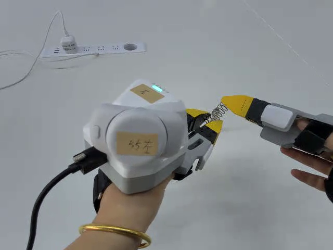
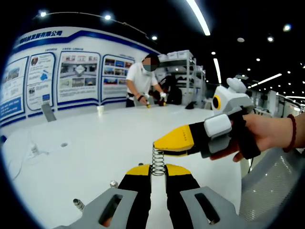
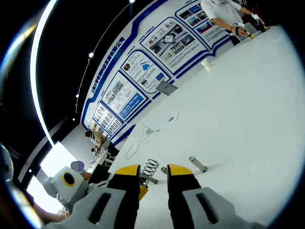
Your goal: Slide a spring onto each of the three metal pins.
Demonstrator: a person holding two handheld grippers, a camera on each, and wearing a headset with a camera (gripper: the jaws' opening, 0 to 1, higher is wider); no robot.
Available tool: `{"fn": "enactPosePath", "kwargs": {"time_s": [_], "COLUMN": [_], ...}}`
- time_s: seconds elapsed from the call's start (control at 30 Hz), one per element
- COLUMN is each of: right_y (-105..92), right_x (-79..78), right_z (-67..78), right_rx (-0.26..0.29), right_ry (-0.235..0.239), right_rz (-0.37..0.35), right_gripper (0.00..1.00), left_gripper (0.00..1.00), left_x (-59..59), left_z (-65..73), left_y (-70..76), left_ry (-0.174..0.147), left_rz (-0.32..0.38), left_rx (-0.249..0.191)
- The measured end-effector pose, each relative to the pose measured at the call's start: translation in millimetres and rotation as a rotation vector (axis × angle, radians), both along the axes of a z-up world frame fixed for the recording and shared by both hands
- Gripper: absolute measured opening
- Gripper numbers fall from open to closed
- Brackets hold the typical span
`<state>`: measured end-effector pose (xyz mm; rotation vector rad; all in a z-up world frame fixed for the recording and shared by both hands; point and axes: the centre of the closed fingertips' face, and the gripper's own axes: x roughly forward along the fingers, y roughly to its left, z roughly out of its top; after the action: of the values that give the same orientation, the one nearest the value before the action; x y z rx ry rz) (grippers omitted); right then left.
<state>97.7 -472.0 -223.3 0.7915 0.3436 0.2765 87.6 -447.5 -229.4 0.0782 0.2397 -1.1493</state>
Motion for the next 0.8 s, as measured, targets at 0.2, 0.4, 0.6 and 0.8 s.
{"fn": "enactPosePath", "kwargs": {"time_s": [0.2,0.4,0.6,0.8], "right_y": [3.4,8.6,13.0,19.3], "right_x": [-0.5,-0.7,-0.3,1.2], "right_z": [4.0,6.6,9.4,13.9], "right_rx": [0.098,0.138,0.149,0.115], "right_ry": [-0.003,0.000,-0.012,-0.040], "right_rz": [-0.022,-0.009,0.010,0.033], "right_gripper": [0.20,0.14,0.12,0.11], "left_gripper": [0.10,0.10,0.10,0.11], "left_x": [-2.9,-3.4,-3.6,-1.8], "left_z": [7.9,7.0,7.2,5.4], "left_y": [3.3,6.4,8.9,11.2], "left_ry": [-0.001,0.006,0.006,-0.004], "left_rz": [0.009,0.014,0.018,0.033], "left_rx": [-0.038,-0.053,-0.062,-0.047]}}
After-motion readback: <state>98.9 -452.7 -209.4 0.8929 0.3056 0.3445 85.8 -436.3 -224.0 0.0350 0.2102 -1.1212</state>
